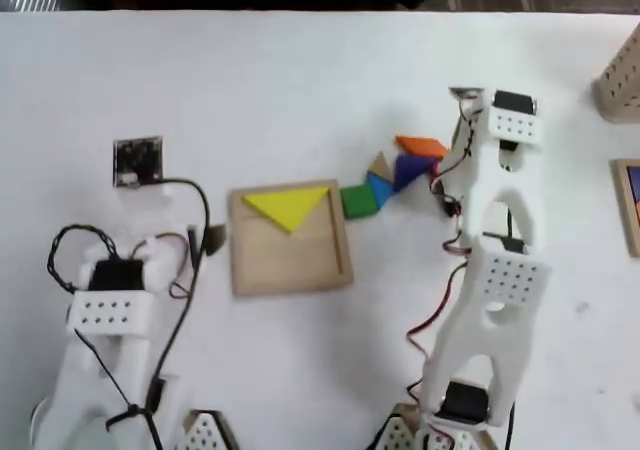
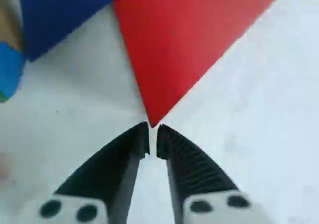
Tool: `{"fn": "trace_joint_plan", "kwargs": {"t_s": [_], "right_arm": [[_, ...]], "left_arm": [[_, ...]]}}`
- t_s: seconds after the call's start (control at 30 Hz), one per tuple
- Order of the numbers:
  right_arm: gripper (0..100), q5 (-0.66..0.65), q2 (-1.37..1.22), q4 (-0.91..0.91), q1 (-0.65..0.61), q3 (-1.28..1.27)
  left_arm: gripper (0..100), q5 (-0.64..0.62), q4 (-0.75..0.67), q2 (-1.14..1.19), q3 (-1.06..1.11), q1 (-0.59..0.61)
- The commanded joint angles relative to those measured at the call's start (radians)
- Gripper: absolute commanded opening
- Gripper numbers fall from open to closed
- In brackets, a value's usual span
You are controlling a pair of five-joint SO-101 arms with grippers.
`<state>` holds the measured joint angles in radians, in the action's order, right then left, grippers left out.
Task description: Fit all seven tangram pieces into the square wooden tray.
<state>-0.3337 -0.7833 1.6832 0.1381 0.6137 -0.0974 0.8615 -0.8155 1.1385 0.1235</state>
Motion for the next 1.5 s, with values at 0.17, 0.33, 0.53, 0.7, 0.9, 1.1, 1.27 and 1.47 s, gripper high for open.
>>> {"fn": "trace_joint_plan", "kwargs": {"t_s": [0.17, 0.33, 0.53, 0.7, 0.9, 1.1, 1.27, 1.47], "right_arm": [[2.0, -0.003, 0.153, 0.031, 0.018, 0.008], [5.3, -0.003, 0.203, 0.004, 0.005, 0.018], [18.1, 0.064, 0.154, -0.259, 0.004, 0.018], [16.3, 0.064, 0.053, -0.506, -0.018, 0.018], [1.5, 0.064, -0.028, -0.622, -0.036, 0.018], [1.8, -0.055, -0.054, -0.564, -0.028, 0.018], [1.8, -0.126, -0.048, -0.39, -0.007, 0.018], [1.8, -0.127, -0.047, -0.245, 0.054, 0.017]], "left_arm": [[29, 0.009, -0.02, -0.021, -0.008, 0.004], [29, 0.009, -0.02, -0.022, -0.008, 0.004], [29, 0.009, -0.02, -0.025, -0.008, 0.004], [29, 0.008, -0.02, -0.027, -0.008, 0.004], [24, 0.009, -0.02, -0.027, -0.008, 0.004], [3, 0.114, -0.035, -0.027, -0.008, -0.033], [3, 0.117, -0.04, -0.027, -0.008, -0.035], [3, 0.12, -0.041, -0.027, -0.008, -0.035]]}}
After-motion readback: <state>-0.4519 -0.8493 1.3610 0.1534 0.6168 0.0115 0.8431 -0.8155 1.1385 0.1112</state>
